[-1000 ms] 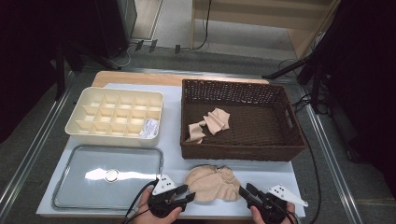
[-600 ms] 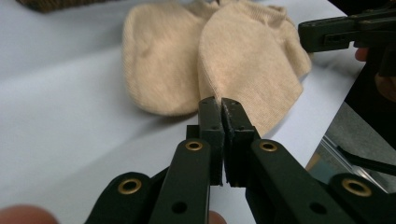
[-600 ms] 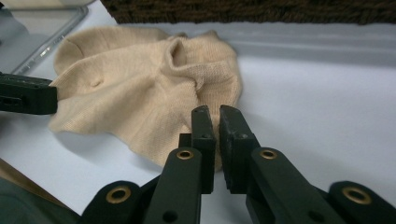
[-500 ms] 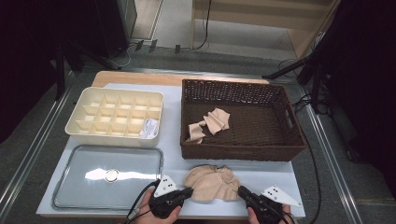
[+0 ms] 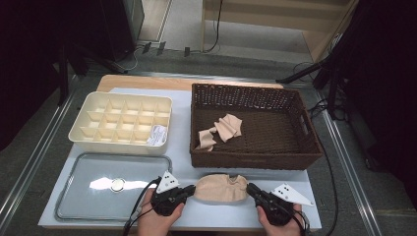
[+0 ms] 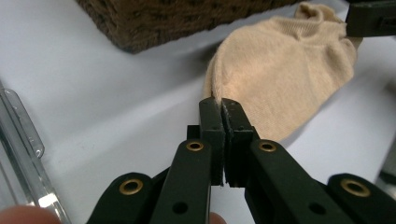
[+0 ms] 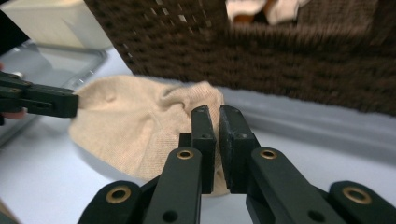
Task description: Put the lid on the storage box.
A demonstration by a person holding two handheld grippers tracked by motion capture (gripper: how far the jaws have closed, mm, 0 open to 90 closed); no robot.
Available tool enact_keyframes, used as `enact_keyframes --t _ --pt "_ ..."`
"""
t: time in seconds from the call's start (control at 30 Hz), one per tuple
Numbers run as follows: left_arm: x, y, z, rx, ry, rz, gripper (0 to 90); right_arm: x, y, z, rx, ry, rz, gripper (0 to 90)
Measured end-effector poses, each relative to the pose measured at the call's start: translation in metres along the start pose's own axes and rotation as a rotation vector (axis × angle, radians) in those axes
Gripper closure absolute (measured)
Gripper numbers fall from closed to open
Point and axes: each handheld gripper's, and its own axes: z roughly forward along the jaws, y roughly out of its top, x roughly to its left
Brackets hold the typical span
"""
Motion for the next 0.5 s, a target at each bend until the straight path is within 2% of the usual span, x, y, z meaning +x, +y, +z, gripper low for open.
enact_keyframes --t 0.13,0.17,0.2,0.23,0.27,0.3,0.33,0.37,0.4,0.5 --pt "0.000 0.000 0.003 0.011 0.012 0.009 89.5 -0.008 -0.008 0.013 0.082 -0.027 0.040 86.3" --pt "-0.001 0.000 0.003 0.010 0.014 0.012 89.3 -0.010 -0.010 0.015 0.088 -0.025 0.051 86.2" --pt "-0.001 0.000 0.003 0.010 0.014 0.012 88.7 -0.010 -0.010 0.015 0.088 -0.025 0.051 86.2" --pt "-0.001 0.001 0.001 0.004 0.013 0.006 87.6 -0.010 -0.009 0.014 0.084 -0.022 0.067 82.4" --pt "-0.001 0.001 0.000 -0.009 0.012 0.001 84.6 -0.010 -0.009 0.014 0.080 -0.028 0.065 75.9" --pt "-0.001 0.001 0.000 -0.009 0.012 0.001 77.3 -0.011 -0.009 0.014 0.072 -0.038 0.067 67.5" --pt "0.001 0.002 -0.002 -0.066 0.032 -0.013 68.9 -0.011 -0.010 0.014 0.061 -0.048 0.076 63.6" --pt "0.001 0.002 -0.002 -0.066 0.032 -0.013 63.9 -0.012 -0.010 0.015 0.060 -0.044 0.090 62.5" --pt "0.003 0.003 -0.001 -0.072 0.001 -0.039 62.9 -0.013 -0.011 0.017 0.070 -0.031 0.116 61.5" --pt "0.003 0.002 0.006 -0.043 -0.007 -0.046 63.6 -0.012 -0.012 0.019 0.062 -0.010 0.130 67.5"
